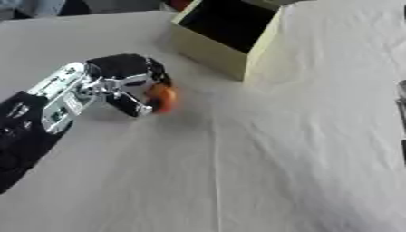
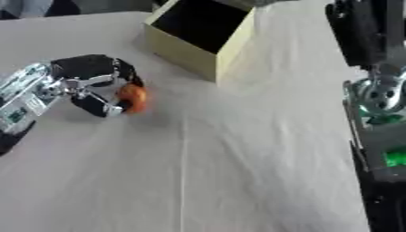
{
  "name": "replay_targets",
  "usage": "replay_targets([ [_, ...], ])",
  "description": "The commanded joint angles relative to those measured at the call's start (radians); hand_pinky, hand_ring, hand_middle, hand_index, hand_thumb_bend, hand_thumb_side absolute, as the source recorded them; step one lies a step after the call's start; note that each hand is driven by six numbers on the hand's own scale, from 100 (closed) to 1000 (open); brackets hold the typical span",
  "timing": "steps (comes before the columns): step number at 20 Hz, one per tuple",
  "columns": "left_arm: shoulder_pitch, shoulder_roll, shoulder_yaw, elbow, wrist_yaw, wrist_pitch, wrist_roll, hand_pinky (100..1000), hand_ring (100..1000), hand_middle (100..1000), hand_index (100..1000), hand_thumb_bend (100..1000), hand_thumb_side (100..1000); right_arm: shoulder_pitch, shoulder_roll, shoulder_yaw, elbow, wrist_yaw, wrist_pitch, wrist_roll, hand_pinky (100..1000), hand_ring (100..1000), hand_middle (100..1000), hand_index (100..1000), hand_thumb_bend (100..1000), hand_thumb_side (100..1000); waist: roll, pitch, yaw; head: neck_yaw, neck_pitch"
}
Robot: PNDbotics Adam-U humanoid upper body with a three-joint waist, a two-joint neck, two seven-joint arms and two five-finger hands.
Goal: Pick up objects on the table and place them in the box.
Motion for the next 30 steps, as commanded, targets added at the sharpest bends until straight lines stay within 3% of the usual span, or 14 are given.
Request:
replay_targets([
  [1, -0.01, 0.017, 0.012, 0.003, -0.018, -0.007, 0.003, 513, 706, 642, 769, 154, 127, -0.013, -0.008, -0.002, -0.017, -0.009, -0.002, -0.003, 755, 802, 696, 731, 100, 876, -0.003, -0.017, 0.0, 0.002, -0.011],
  [3, -0.009, 0.018, 0.013, -0.007, -0.013, -0.005, 0.011, 484, 676, 620, 743, 100, 100, -0.012, -0.008, -0.003, -0.017, -0.009, -0.001, -0.004, 756, 803, 696, 731, 100, 876, -0.003, -0.018, 0.0, 0.001, -0.01],
  [12, -0.002, 0.053, 0.075, -0.134, 0.046, 0.039, 0.045, 431, 623, 600, 722, 100, 100, -0.006, -0.008, -0.005, -0.019, -0.009, -0.001, -0.006, 756, 803, 696, 731, 100, 875, -0.001, -0.022, 0.003, -0.011, -0.017],
  [19, -0.057, 0.07, 0.15, -0.182, 0.09, 0.071, 0.085, 387, 576, 568, 683, 100, 170, -0.01, -0.009, -0.007, -0.022, -0.007, -0.002, -0.007, 756, 804, 697, 732, 100, 875, 0.003, -0.017, -0.005, -0.02, -0.03],
  [24, -0.148, 0.059, 0.203, -0.14, 0.104, 0.062, 0.137, 331, 528, 533, 632, 100, 202, -0.014, -0.01, -0.006, -0.025, -0.006, -0.004, -0.006, 757, 804, 697, 733, 100, 875, 0.012, -0.012, -0.016, -0.02, -0.034],
  [30, -0.257, 0.03, 0.223, 0.001, 0.088, -0.02, 0.171, 317, 520, 527, 624, 100, 216, -0.018, -0.014, -0.004, -0.028, -0.006, -0.005, -0.005, 757, 804, 697, 733, 100, 877, 0.027, -0.005, -0.033, -0.014, -0.047],
])
